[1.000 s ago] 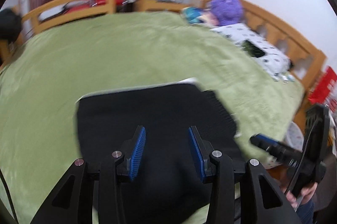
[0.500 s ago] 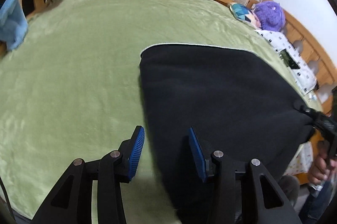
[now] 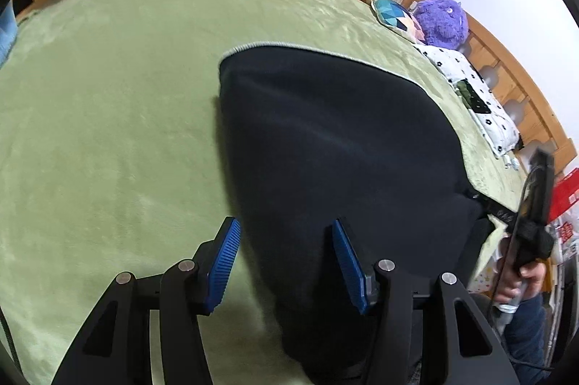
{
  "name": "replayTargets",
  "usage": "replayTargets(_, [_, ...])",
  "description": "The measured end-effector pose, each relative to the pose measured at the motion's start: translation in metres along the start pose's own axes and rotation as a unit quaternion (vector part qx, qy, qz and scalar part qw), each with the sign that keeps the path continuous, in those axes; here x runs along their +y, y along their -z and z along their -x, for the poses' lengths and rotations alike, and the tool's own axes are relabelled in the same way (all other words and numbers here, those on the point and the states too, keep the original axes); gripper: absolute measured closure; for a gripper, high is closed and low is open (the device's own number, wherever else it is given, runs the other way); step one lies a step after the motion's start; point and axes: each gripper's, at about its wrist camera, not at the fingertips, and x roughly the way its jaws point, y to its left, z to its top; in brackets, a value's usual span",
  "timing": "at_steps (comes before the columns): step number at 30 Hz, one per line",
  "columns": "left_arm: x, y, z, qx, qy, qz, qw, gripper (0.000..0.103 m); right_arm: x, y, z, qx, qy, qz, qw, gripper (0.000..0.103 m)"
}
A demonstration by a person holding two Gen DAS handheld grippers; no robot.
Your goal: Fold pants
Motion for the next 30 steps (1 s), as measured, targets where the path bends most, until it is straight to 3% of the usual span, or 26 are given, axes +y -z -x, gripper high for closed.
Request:
replayTargets(3, [0.000, 0.009, -0.009, 0.012, 0.022, 0.009, 0.9996, 0.044, -0.003, 0.001, 0.008, 0.003, 0.002, 0.007, 1.000, 0.070])
replayTargets(5, [0.002, 0.013, -0.017, 0.027, 0.025, 0.015, 0.9992, 0.042, -0.010, -0.002, 0.016, 0.005, 0.005, -0.012, 1.000, 0.068])
replayTargets(7, [0.005, 0.017, -0.022, 0.038, 0.038, 0.029, 0.9981, 0.041, -0.015, -0.002, 0.028, -0.022, 0.008, -0.028, 0.999, 0.062])
replayTargets(9, [0.009, 0.013, -0.017, 0.044, 0.052, 0.033, 0.9971, 0.042, -0.018, -0.003, 0.031, -0.022, 0.013, -0.030, 0.999, 0.059])
replayTargets(12, [0.009, 0.001, -0.007, 0.012, 0.033, 0.020, 0.9992, 0.042, -0.016, -0.013, 0.032, -0.029, 0.007, -0.025, 0.999, 0.059])
replayTargets(16, [0.009, -0.017, -0.002, -0.002, 0.016, 0.006, 0.9999, 0.042, -0.004, -0.035, 0.027, -0.057, -0.020, -0.016, 0.998, 0.057])
replayTargets(18, [0.009, -0.025, -0.002, -0.007, 0.018, 0.006, 0.9998, 0.042, 0.001, -0.049, 0.013, -0.051, -0.032, -0.004, 0.998, 0.044])
replayTargets(19, [0.010, -0.028, -0.004, -0.006, 0.016, 0.007, 0.9998, 0.042, 0.004, -0.055, 0.001, -0.039, -0.035, 0.001, 0.999, 0.044])
replayTargets(20, [0.011, -0.030, -0.005, -0.005, 0.013, 0.007, 0.9999, 0.042, 0.006, -0.061, -0.012, -0.021, -0.035, 0.003, 0.999, 0.047])
replayTargets(21, [0.011, -0.033, -0.007, -0.006, 0.009, 0.007, 0.9999, 0.042, 0.007, -0.066, -0.026, -0.004, -0.040, 0.001, 0.999, 0.075])
replayTargets(22, [0.011, -0.034, -0.008, -0.006, 0.008, 0.006, 0.9999, 0.042, 0.010, -0.067, -0.032, 0.001, -0.065, 0.004, 0.998, 0.092])
replayTargets(24, [0.013, -0.036, -0.007, -0.009, 0.007, 0.005, 0.9999, 0.042, 0.017, -0.072, -0.020, -0.031, -0.082, 0.020, 0.996, 0.093])
replayTargets(26, [0.014, -0.037, -0.005, -0.019, 0.011, 0.005, 0.9997, 0.042, 0.011, -0.073, 0.005, -0.086, -0.104, -0.003, 0.991, 0.094])
replayTargets(27, [0.014, -0.038, -0.004, -0.022, 0.016, 0.006, 0.9996, 0.042, 0.006, -0.074, 0.012, -0.094, -0.102, -0.010, 0.990, 0.094])
replayTargets(30, [0.011, -0.044, -0.014, -0.015, 0.035, 0.009, 0.9992, 0.042, -0.017, -0.073, -0.010, -0.057, -0.064, -0.039, 0.996, 0.090])
